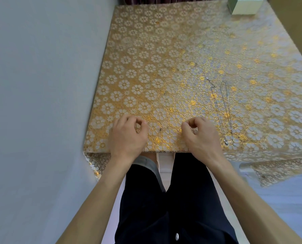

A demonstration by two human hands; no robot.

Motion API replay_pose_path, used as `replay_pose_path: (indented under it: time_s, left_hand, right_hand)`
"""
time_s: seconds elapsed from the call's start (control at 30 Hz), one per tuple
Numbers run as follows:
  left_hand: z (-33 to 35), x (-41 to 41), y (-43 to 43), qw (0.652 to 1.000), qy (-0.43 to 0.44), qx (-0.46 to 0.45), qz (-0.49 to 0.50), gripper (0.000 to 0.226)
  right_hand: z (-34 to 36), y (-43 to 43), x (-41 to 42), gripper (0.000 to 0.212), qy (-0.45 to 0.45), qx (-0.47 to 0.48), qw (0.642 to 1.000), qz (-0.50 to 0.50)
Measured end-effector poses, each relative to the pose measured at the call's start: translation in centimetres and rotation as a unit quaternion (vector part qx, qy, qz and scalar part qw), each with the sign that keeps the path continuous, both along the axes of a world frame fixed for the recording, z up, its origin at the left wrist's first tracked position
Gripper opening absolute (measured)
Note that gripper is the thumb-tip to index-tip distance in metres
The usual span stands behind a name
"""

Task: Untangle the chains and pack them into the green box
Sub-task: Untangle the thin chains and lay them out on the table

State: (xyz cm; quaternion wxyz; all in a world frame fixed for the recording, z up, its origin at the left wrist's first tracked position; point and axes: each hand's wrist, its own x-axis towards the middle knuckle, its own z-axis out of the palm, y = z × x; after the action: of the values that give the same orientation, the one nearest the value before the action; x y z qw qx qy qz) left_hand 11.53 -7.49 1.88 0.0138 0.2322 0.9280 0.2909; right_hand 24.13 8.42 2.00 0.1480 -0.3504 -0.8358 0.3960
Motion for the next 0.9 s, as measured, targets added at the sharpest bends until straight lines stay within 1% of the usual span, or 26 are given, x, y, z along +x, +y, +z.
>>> replay_pose_path:
  time_s: [0.1, 0.17, 0.23, 0.3, 0.37, 0.43, 0.5, 0.67, 0.8, 0.9]
  left_hand:
    - [-1.1, -0.9, 0.9, 0.998, 0.035, -0.054, -0.006, 0.022]
    - [-1.5, -1.1, 1.3, 0.996, 0.056, -0.070, -0.005, 0.024]
    - [-1.7, -1.1, 1.4, 0.996, 0.071, -0.059, -0.003, 0.029]
    - [-1.9, -1.0, 1.2, 0.997, 0.075, -0.034, -0.012, 0.031]
    - [-2.1, -1.0, 1.0, 0.997, 0.070, -0.015, -0.042, 0.030]
    - [-2.5, -0.7, 0.8, 0.994, 0.079, -0.018, -0.077, 0.029]
    - [-2.8, -0.6, 0.7, 0.991, 0.094, -0.026, -0.091, 0.027]
    - [-3.0, -0.7, 0.8, 0.993, 0.089, -0.012, -0.078, 0.025]
    - [-2.9, -0.7, 0.9, 0.993, 0.086, -0.007, -0.076, 0.025]
    - [-2.9, -0.8, 1.0, 0.993, 0.094, -0.003, -0.072, 0.022]
  right_hand:
    - [-1.2, 1.4, -1.5, 0.021, -0.050, 0.075, 0.996, 0.007]
    - [-1.7, 1.7, -2.0, 0.019, -0.051, 0.102, 0.994, -0.003]
    - [-2.0, 1.4, -2.0, 0.015, -0.019, 0.124, 0.992, -0.016]
    - [-2.1, 0.8, -1.8, 0.016, 0.021, 0.133, 0.991, -0.010]
    - [-2.0, 0.3, -1.8, 0.018, 0.051, 0.145, 0.988, 0.010]
    - [-2.1, -0.3, -2.0, 0.016, 0.068, 0.156, 0.985, 0.038]
    - [-2.2, -0.7, -2.3, 0.013, 0.077, 0.157, 0.983, 0.062]
    - [-2.8, -1.1, -3.2, 0.013, 0.061, 0.147, 0.985, 0.074]
    - [-3.3, -1.8, -3.9, 0.020, 0.036, 0.185, 0.980, 0.059]
    - [-3.4, -2.1, -4.1, 0.020, 0.020, 0.203, 0.978, 0.054]
